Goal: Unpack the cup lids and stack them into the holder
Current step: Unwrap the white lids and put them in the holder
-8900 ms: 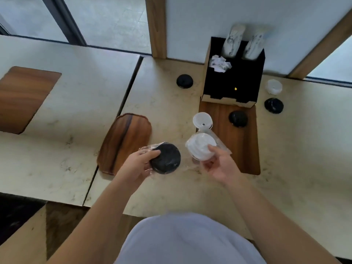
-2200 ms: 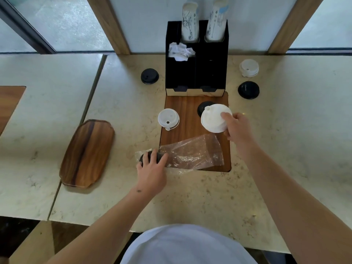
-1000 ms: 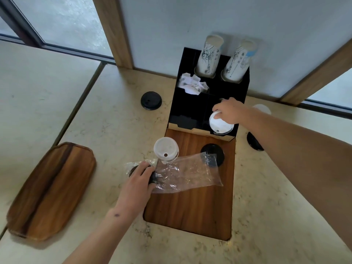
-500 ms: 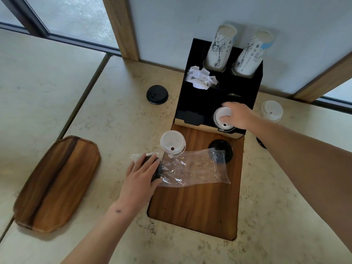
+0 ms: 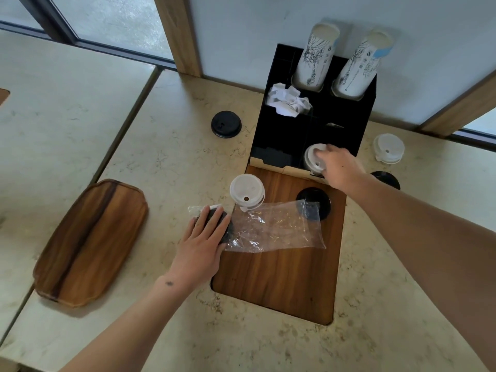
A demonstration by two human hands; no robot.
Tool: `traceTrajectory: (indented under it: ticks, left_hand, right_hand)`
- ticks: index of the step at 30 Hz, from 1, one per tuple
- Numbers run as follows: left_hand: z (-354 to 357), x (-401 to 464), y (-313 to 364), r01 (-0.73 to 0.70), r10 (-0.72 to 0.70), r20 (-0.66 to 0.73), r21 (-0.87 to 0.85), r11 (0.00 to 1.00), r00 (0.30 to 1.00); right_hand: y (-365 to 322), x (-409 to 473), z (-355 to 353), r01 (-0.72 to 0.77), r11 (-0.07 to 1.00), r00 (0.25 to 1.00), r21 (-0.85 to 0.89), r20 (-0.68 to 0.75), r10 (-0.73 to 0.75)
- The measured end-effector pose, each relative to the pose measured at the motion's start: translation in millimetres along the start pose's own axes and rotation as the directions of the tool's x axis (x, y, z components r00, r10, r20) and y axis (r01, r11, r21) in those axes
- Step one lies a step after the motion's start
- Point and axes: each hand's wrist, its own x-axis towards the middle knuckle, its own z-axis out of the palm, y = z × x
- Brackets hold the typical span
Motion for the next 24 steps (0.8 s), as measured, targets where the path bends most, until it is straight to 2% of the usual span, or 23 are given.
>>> traceTrajectory:
  ticks: [3,6,8,13,20,24]
  left_hand:
    - [2,0,3,0.02,-0.019,-0.007,0.005,1.0,1.0]
    - [6,0,3,0.031,-0.031,-0.016,-0.002,1.0,0.999]
    - [8,-1,2,0.033,-0.033,-0.015,-0.005,0.999,0.999]
    - [5,-1,1,0.02,-0.02,0.005,-0.021,1.0,1.0]
    - [7,0,0,0.01,-0.01,-0.005,-0.018,1.0,1.0]
    - [7,-1,-2,-0.012,0.011,-0.025,-0.012,1.0,1.0]
  right_hand:
    - [3,6,-2,0.002,0.999,1.0,0.044,0.014,-0.003]
    - [0,15,-9,-0.105,0.96,0.994,0.26,0.021,0.103]
    - [-4,15,-10,-0.16,0.929,0.985,0.334,-0.005,0.172]
    - [-12,16,-9,-0.176,0.931,0.98,0.318,-0.036,0.198]
    - [4,20,-15,-0.087,0.962,0.995,0.26,0.06,0.074]
    - [-2,13,-17,-0.108,0.921,0.994,0.374,0.046,0.098]
